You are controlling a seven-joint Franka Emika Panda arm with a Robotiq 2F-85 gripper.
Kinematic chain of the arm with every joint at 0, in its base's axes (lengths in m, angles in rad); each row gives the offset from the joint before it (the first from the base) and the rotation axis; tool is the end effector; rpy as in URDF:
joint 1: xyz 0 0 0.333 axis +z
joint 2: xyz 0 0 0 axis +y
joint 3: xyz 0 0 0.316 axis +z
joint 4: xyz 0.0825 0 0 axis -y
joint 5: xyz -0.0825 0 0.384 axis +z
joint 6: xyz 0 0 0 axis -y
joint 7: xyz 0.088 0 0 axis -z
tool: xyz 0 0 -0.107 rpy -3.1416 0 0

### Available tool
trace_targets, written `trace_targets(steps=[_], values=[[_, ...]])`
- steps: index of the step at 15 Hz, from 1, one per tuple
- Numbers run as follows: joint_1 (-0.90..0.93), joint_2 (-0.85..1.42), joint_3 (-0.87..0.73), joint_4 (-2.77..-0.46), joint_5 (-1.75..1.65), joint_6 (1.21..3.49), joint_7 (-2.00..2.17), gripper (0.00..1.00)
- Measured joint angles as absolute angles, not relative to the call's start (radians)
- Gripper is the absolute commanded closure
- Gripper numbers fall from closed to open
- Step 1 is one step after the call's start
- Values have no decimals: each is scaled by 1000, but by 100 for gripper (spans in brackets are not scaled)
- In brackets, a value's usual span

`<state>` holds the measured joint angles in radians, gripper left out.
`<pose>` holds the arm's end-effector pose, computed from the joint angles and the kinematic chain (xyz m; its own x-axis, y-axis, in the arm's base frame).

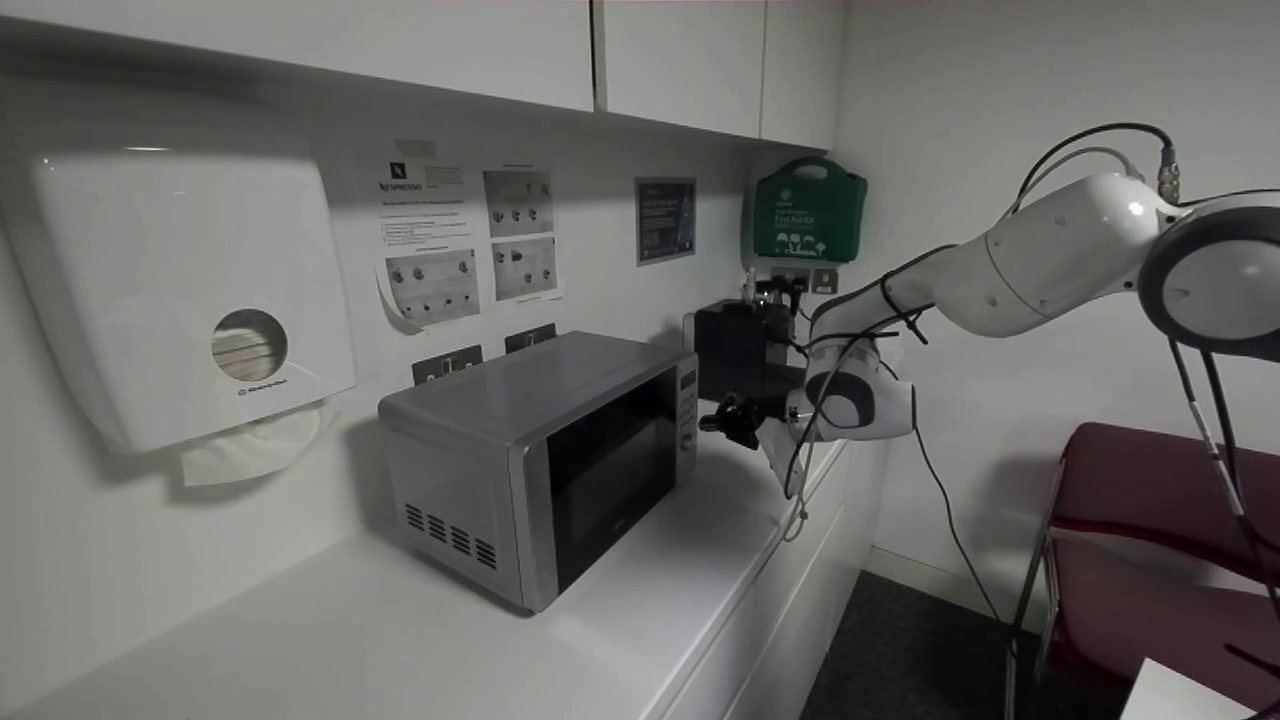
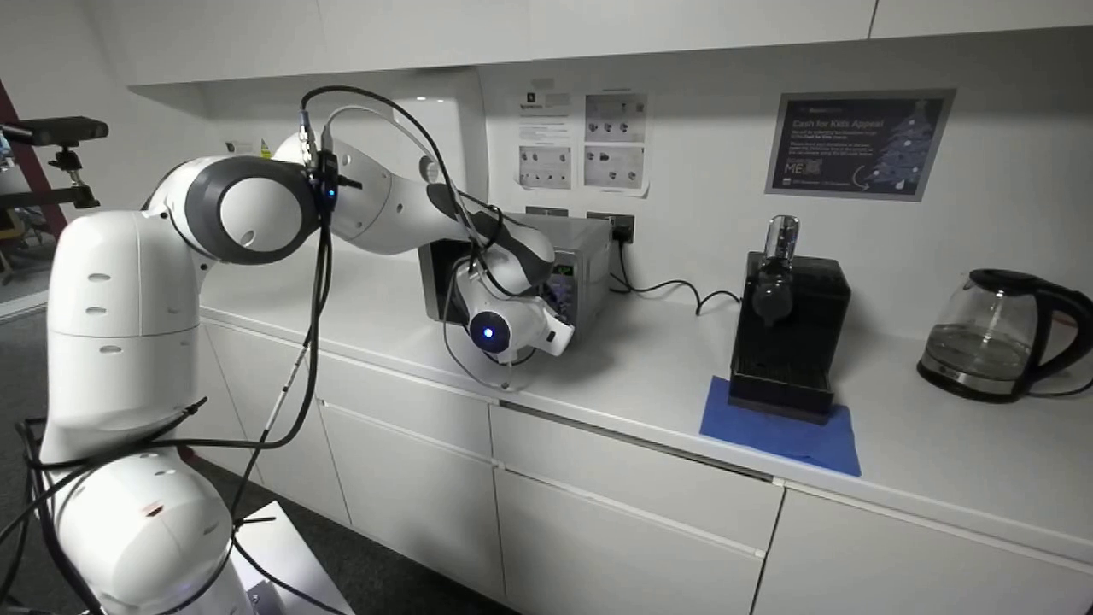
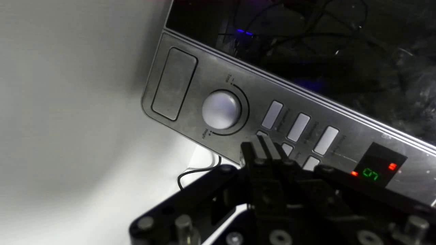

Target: Press a button on the microwave.

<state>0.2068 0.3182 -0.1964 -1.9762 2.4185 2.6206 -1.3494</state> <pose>0.6109 -0.0041 0.3160 0.4297 -0.8287 0.3586 -0.1381 -0.4527 -0.8809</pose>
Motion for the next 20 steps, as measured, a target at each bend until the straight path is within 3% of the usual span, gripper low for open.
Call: trace_targets(steps=[20], values=[[176, 343, -137, -1941, 2420, 2621, -1348, 100]])
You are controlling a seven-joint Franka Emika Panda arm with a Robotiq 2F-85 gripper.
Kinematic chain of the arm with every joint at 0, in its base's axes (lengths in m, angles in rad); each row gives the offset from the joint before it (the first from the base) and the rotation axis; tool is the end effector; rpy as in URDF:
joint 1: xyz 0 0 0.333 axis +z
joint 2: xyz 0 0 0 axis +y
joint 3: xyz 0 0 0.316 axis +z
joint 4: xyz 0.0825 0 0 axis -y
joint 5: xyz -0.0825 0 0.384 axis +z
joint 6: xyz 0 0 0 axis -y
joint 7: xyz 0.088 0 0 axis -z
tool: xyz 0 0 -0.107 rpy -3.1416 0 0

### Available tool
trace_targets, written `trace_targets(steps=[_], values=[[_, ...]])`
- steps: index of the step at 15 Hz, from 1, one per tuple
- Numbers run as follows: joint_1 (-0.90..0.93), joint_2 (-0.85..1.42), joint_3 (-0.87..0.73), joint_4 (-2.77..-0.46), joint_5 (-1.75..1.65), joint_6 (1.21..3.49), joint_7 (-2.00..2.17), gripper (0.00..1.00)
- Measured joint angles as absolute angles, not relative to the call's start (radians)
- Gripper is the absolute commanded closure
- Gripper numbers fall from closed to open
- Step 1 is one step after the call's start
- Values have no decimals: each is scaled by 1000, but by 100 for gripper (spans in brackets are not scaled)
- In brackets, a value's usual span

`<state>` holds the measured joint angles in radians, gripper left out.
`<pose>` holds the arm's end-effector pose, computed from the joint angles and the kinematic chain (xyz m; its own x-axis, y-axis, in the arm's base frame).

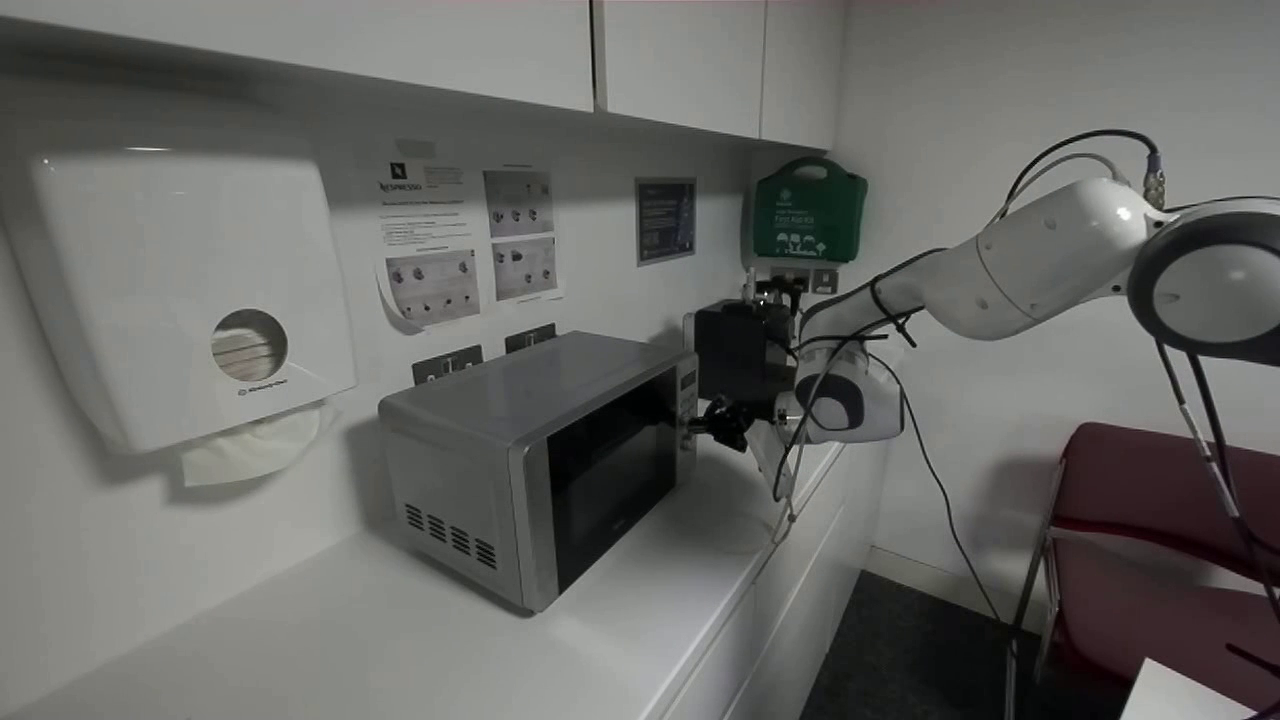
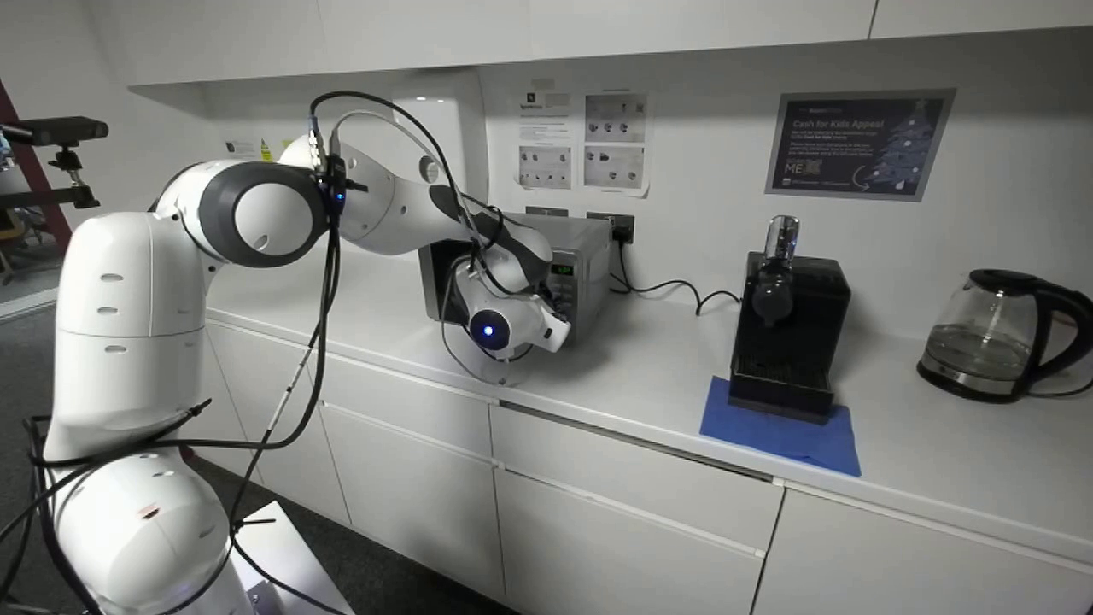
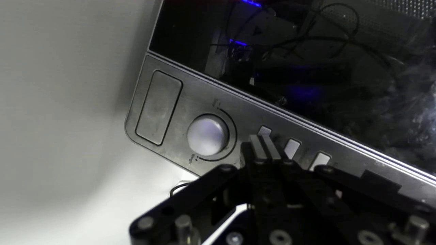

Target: Press a button on the microwave.

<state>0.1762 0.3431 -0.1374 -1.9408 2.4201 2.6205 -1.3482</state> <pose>0.6205 0.0129 0.3141 0.4485 -0.8236 0.3471 -0.1205 -0.4405 -0.8896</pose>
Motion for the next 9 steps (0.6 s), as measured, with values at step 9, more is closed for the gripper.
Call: trace_targets(steps=[9], values=[[170, 358, -137, -1920, 2420, 2621, -1348, 100]])
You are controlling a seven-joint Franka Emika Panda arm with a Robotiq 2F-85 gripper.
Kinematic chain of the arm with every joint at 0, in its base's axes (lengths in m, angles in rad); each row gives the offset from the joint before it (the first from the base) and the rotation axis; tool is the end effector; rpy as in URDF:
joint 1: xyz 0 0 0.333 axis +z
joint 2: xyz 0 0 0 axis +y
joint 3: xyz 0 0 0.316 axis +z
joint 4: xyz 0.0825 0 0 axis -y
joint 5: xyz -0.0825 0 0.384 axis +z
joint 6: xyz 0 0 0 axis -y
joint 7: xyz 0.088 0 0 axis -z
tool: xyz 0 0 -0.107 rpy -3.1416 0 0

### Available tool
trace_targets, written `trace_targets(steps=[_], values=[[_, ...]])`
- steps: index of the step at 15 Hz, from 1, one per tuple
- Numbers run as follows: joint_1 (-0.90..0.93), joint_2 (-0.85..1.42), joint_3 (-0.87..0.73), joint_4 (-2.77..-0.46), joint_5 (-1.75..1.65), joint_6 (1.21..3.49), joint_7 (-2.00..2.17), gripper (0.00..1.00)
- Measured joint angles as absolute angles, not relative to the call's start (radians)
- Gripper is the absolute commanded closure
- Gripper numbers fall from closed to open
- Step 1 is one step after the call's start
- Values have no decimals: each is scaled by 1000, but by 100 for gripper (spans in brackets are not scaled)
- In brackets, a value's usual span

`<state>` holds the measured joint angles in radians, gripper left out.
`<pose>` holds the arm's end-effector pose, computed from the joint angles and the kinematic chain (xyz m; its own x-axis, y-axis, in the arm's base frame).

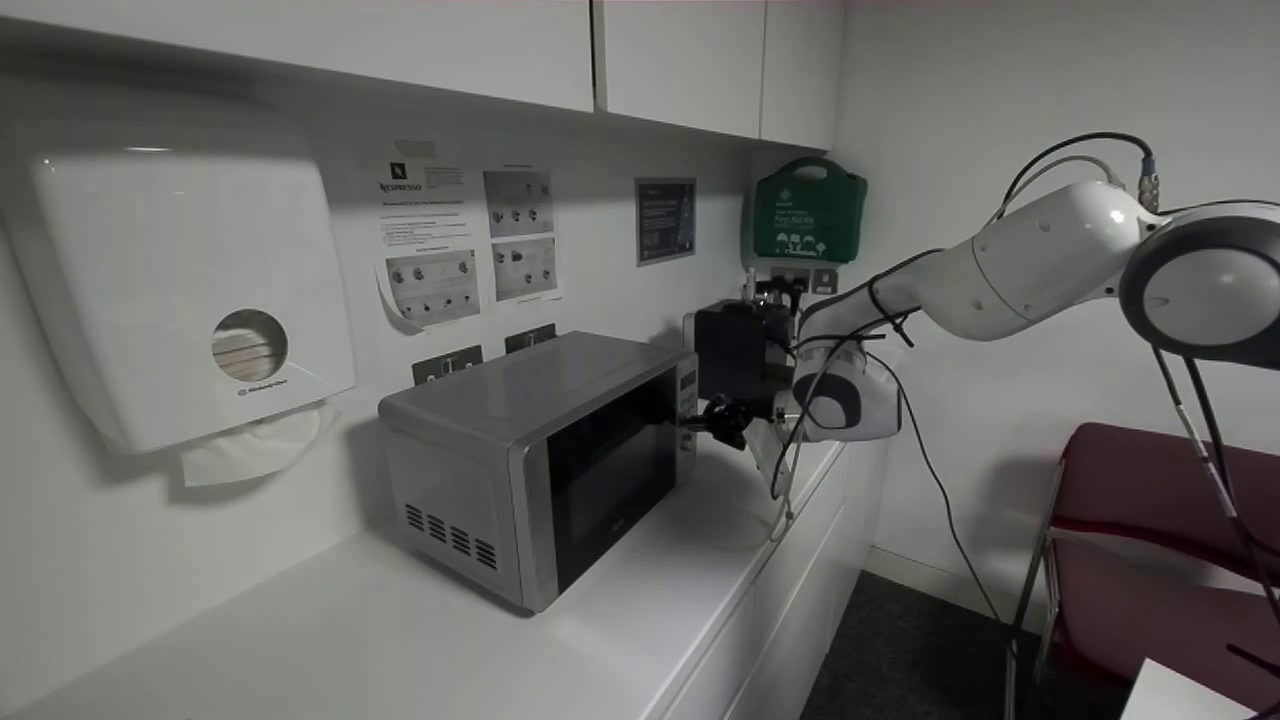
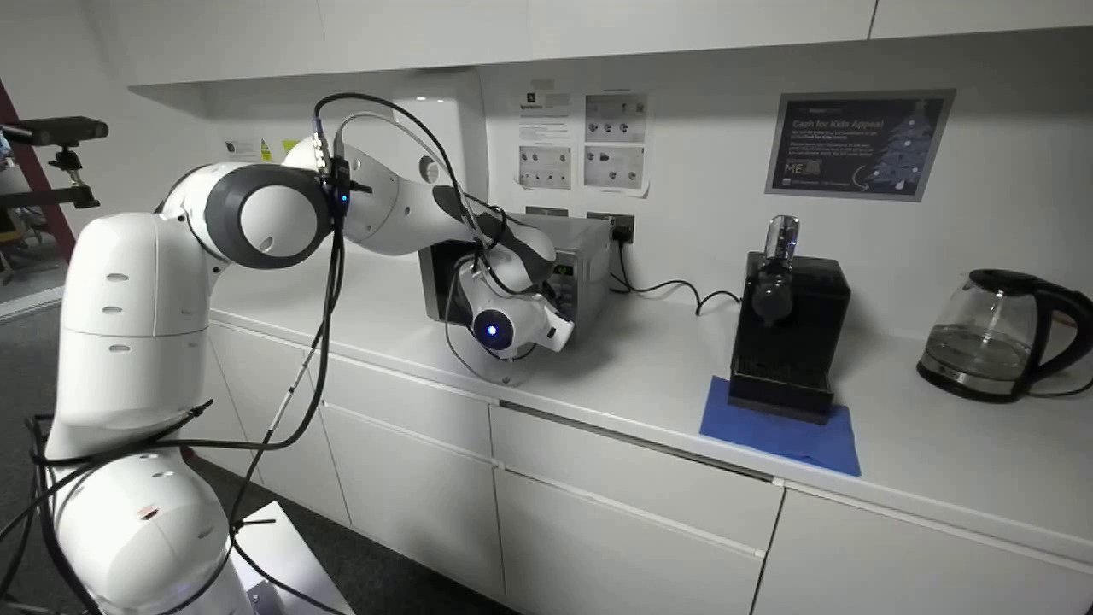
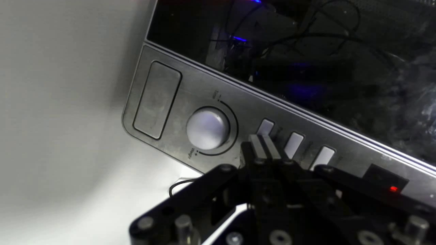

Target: Press a button on the microwave.

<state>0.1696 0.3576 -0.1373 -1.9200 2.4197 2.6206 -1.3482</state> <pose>0.6263 0.0095 0.3143 0.4419 -0.8253 0.3515 -0.1171 -0.4416 -0.8895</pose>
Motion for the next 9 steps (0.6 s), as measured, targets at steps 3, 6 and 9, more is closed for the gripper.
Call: trace_targets(steps=[3, 6, 9], values=[[170, 358, -136, -1920, 2420, 2621, -1348, 100], [169, 361, -134, -1920, 2420, 2621, -1348, 100], [169, 365, -133, -1920, 2420, 2621, -1348, 100]])
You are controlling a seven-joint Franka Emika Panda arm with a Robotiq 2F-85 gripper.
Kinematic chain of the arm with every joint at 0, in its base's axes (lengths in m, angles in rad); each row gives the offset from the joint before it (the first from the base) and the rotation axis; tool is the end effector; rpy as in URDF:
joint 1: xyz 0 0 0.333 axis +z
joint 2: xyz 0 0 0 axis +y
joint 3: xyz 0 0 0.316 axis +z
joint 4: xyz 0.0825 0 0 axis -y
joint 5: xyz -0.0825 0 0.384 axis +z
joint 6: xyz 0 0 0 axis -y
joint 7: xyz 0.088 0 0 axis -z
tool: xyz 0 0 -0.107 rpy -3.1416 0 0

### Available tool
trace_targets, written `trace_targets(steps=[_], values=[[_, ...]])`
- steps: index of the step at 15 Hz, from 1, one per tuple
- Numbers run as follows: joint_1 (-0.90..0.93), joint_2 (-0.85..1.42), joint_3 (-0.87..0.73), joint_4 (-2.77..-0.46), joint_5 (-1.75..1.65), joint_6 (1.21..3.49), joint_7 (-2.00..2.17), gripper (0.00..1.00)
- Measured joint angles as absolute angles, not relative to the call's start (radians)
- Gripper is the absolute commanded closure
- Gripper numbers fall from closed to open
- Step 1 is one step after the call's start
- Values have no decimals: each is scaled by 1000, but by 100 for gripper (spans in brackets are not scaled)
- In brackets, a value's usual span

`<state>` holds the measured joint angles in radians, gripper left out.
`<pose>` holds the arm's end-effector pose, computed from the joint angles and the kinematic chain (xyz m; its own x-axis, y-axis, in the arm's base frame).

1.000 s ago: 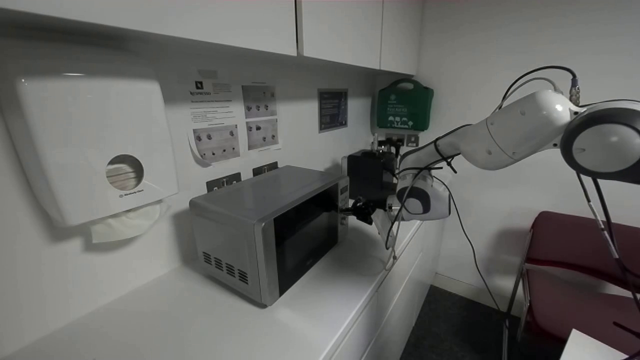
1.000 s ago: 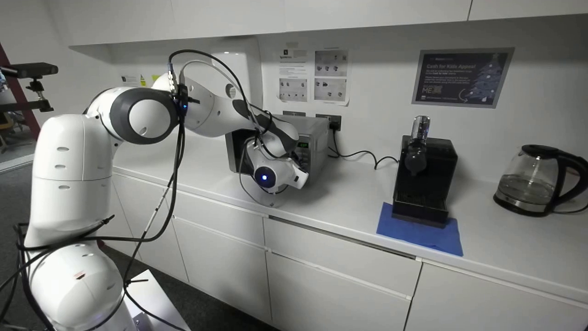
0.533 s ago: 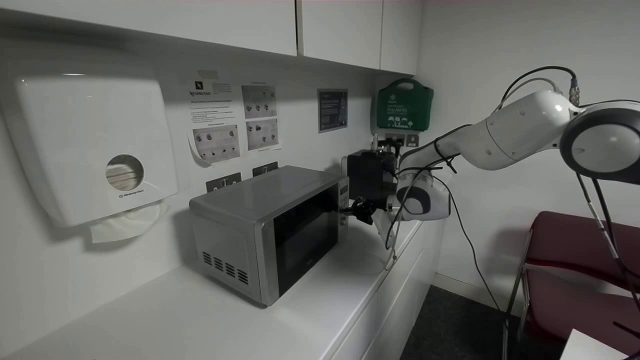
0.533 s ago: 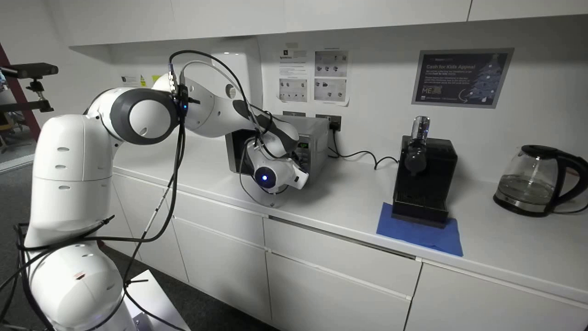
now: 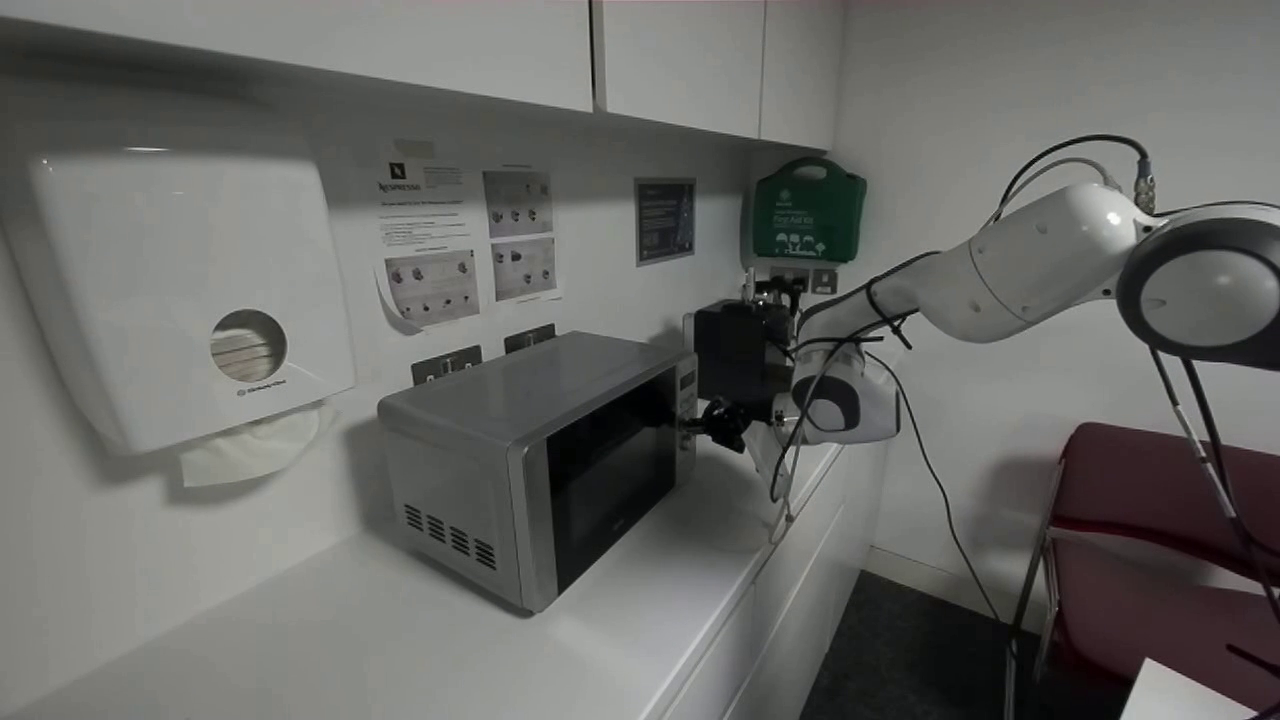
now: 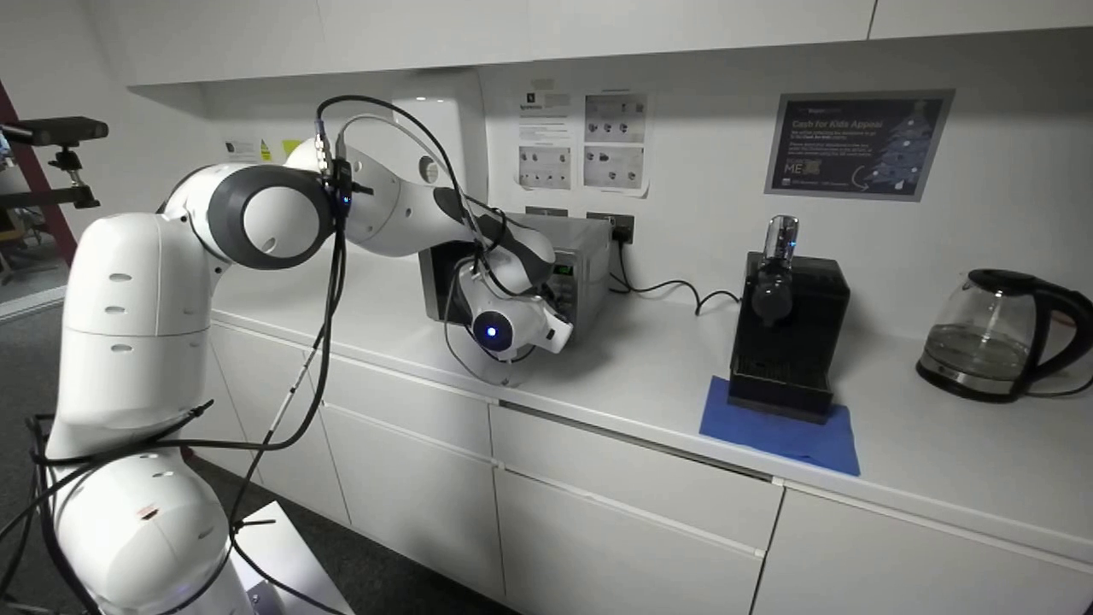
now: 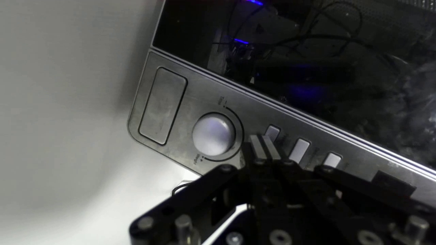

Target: Press a button on the microwave.

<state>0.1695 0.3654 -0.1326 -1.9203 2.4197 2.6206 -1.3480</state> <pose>0.6260 0.0121 0.3092 0.4483 -0.8236 0.3474 -0.1227 -0.4416 -0.8888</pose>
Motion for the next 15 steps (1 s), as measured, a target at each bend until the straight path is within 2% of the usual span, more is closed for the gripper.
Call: trace_targets(steps=[9, 15], values=[[170, 364, -119, -1930, 2364, 2621, -1338, 100], [169, 229, -94, -2008, 2180, 2622, -1260, 100]])
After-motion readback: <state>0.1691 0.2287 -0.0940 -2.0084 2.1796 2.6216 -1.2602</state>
